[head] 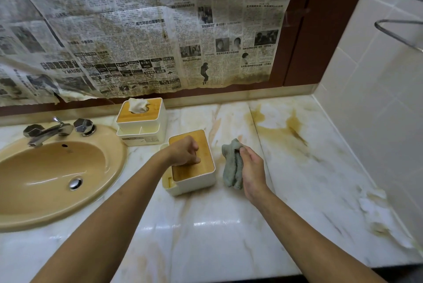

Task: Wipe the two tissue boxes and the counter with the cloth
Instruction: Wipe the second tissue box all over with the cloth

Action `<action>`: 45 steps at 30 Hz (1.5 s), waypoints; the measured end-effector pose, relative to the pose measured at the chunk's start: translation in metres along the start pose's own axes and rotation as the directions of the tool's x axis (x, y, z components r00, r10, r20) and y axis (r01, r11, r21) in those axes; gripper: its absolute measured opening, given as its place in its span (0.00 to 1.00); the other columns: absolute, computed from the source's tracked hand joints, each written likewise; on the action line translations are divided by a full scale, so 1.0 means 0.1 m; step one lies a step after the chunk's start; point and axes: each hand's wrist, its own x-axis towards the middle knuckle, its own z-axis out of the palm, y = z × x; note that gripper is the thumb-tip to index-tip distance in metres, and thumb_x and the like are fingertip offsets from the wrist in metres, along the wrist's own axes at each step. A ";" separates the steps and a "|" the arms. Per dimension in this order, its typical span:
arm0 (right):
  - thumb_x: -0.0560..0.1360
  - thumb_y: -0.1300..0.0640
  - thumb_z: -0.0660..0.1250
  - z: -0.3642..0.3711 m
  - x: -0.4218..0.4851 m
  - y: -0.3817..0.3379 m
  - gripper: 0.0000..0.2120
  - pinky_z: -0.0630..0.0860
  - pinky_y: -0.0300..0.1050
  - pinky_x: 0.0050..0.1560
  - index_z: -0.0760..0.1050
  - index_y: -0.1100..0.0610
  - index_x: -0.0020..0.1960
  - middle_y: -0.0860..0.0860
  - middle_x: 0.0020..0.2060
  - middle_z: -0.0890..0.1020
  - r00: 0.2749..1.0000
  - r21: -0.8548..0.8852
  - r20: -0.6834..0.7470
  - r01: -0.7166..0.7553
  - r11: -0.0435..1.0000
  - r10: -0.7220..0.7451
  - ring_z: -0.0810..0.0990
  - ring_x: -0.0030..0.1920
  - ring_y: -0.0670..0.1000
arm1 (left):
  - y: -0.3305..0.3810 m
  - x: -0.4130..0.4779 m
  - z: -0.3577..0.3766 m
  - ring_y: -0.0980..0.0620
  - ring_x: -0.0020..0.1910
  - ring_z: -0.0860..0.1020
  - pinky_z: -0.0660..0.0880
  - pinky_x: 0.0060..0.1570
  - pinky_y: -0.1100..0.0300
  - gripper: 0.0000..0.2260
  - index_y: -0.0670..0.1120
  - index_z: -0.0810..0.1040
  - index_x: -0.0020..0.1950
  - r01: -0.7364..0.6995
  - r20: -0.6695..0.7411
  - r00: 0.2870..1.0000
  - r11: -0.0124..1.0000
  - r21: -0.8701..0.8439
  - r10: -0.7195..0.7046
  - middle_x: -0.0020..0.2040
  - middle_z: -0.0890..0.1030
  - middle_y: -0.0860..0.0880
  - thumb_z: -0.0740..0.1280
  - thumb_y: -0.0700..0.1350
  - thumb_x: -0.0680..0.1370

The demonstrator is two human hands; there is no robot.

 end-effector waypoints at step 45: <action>0.82 0.62 0.60 0.78 -0.61 0.88 0.20 0.73 0.56 0.68 0.72 0.49 0.72 0.52 0.64 0.80 0.998 -0.036 -0.048 -0.029 0.999 0.027 0.79 0.64 0.52 | -0.19 -0.40 0.10 0.58 0.46 0.82 0.79 0.54 0.53 0.10 0.55 0.85 0.48 -0.025 -0.360 0.932 0.998 0.054 0.043 0.40 0.84 0.59 0.76 0.42 0.71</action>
